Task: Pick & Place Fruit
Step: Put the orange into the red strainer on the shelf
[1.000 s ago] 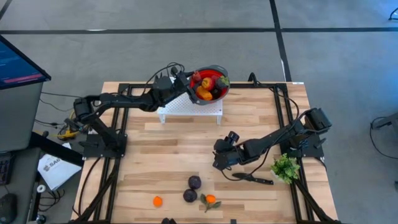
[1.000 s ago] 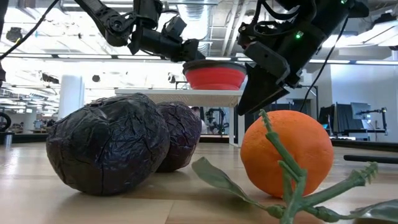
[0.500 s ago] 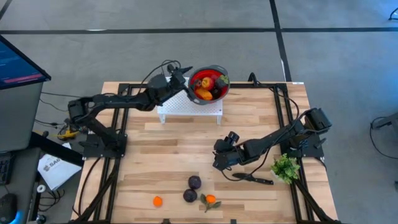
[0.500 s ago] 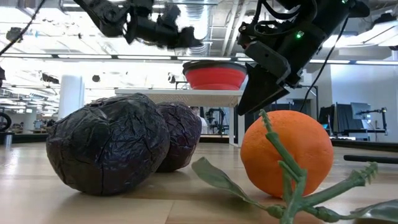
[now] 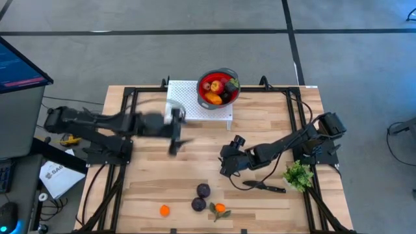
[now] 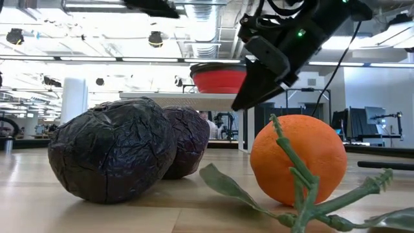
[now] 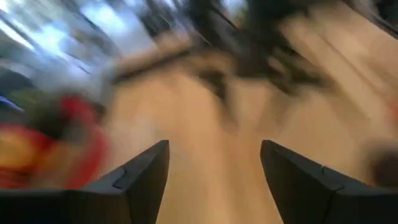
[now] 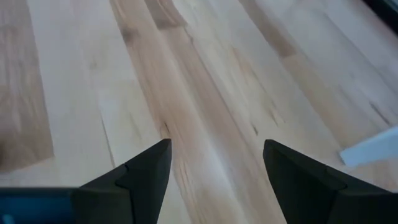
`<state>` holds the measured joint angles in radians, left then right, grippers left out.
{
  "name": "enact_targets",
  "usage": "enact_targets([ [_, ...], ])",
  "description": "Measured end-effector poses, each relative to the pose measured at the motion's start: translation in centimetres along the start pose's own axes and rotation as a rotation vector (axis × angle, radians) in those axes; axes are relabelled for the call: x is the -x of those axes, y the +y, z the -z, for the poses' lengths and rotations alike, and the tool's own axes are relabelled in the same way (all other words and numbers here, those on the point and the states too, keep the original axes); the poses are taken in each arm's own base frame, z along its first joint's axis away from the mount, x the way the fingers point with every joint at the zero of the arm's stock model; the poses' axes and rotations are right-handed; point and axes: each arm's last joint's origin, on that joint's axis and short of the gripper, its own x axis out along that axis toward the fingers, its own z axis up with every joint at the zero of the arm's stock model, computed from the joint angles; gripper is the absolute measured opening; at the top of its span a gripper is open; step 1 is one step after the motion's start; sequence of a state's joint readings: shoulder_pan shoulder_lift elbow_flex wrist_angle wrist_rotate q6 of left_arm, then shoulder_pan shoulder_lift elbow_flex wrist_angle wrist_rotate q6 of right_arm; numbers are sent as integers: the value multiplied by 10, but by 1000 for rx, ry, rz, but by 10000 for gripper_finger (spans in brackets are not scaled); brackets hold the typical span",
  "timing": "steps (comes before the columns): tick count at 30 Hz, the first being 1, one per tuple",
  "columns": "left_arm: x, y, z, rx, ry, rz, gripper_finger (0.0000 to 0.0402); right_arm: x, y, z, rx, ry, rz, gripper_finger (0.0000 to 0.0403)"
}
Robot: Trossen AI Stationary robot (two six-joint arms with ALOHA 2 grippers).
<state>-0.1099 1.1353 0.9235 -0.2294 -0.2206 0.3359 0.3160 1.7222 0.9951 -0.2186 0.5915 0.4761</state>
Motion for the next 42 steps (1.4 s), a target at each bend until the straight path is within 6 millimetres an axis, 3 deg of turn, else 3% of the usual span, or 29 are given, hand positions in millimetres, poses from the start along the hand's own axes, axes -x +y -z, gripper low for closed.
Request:
enact_targets([
  [5,16,-69,5,21,132,212,247,-2,-1,-6,26,-38,-10,249],
  [12,37,-148,21,253,249,411,287,-2,0,-9,31,-69,-22,249],
  [16,39,-192,41,322,343,467,305,-2,0,-13,35,-98,-30,249],
  [22,30,-246,64,264,374,527,307,-2,1,-15,25,-113,-37,249],
  [26,17,-263,81,222,425,499,299,-2,1,-15,25,-113,-38,249],
  [31,7,-270,94,213,463,446,292,-2,2,-14,27,-107,-54,249],
  [37,5,-272,96,209,467,443,269,-2,2,-14,25,-107,-54,249],
  [42,3,-270,95,216,466,440,222,-2,2,-14,24,-107,-54,249],
])
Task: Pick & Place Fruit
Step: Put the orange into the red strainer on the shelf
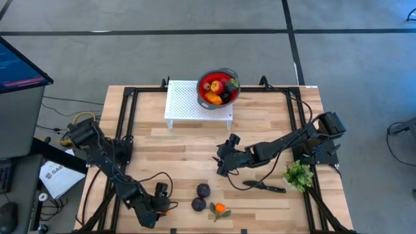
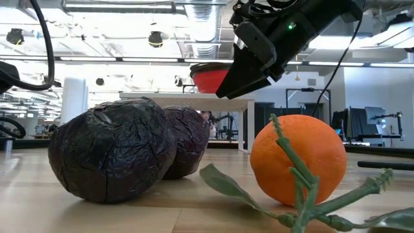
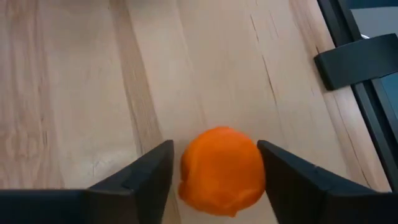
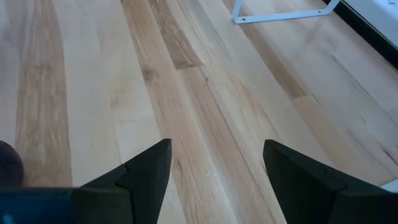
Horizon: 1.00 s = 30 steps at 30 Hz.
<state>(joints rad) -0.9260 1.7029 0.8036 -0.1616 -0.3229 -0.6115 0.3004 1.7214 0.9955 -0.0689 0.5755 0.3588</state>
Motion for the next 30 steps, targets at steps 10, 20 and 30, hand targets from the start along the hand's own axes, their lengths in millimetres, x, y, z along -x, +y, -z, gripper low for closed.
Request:
enact_targets([
  [10,18,29,-26,-60,-68,-58,149,1,1,3,16,18,3,249],
  [20,82,177,-112,-164,-492,-542,169,13,11,23,31,98,27,249],
  [30,143,310,-138,92,-919,-777,165,15,15,27,7,85,36,249],
])
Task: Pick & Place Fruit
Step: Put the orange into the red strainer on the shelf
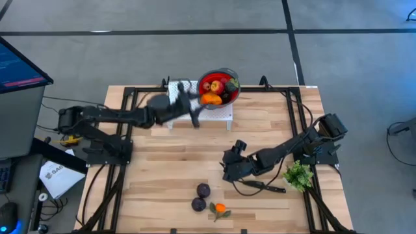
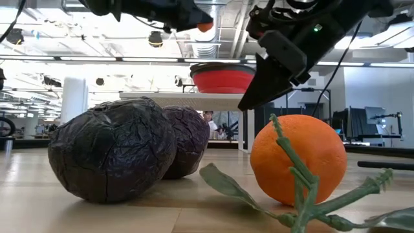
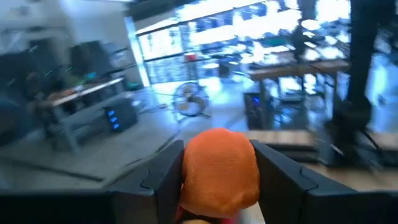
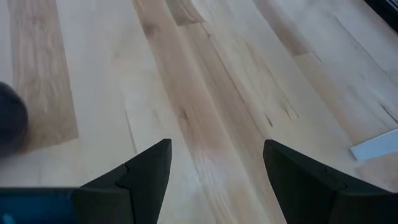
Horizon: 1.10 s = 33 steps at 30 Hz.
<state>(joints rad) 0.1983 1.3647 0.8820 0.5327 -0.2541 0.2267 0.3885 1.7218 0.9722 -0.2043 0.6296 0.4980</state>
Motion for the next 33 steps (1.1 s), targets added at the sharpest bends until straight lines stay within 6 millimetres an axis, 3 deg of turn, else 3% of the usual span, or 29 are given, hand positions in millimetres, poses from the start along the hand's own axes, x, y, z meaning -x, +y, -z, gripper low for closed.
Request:
enact_targets([
  [5,-8,40,9,196,14,-31,164,-5,-6,-3,-18,2,18,249],
  [9,-11,53,18,270,63,-45,162,-9,-12,-6,-34,5,34,249],
  [14,-20,54,26,277,109,-51,166,-14,-19,-9,-53,5,51,249],
  [21,-51,48,42,262,175,-43,167,-15,-21,-11,-66,-1,53,249],
  [33,-46,48,50,246,293,-79,177,-15,-20,-11,-67,-1,45,249],
])
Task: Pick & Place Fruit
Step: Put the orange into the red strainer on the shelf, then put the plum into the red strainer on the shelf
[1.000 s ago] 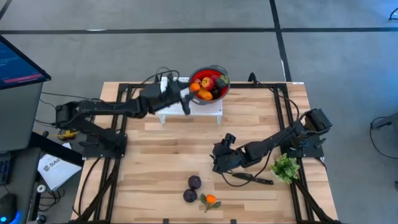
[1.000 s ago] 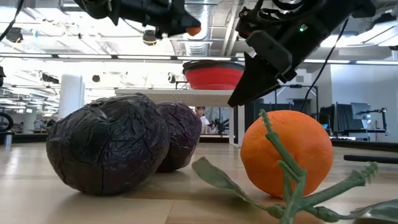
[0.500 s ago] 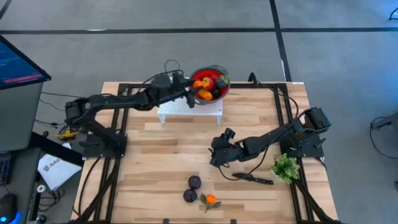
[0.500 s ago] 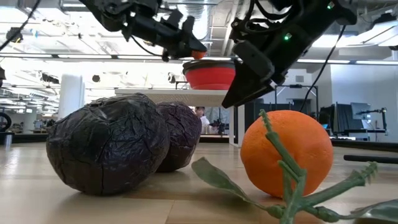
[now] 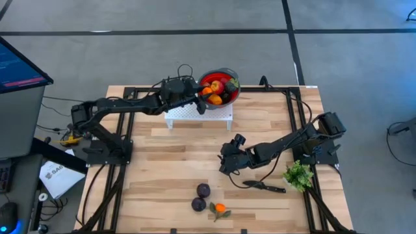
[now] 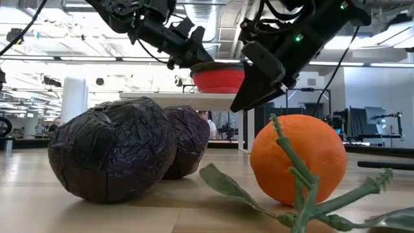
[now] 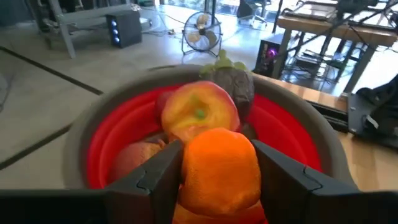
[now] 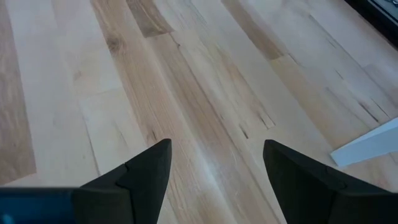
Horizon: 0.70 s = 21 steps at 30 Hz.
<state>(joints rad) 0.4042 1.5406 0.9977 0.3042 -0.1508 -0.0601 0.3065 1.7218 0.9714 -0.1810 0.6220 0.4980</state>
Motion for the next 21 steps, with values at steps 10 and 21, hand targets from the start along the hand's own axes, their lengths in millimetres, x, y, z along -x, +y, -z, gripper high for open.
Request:
enact_targets([
  [10,0,1,0,1,-3,-9,241,0,0,0,0,0,0,249],
  [21,41,-5,-39,-13,-142,67,267,10,0,-18,33,-14,-6,249],
])
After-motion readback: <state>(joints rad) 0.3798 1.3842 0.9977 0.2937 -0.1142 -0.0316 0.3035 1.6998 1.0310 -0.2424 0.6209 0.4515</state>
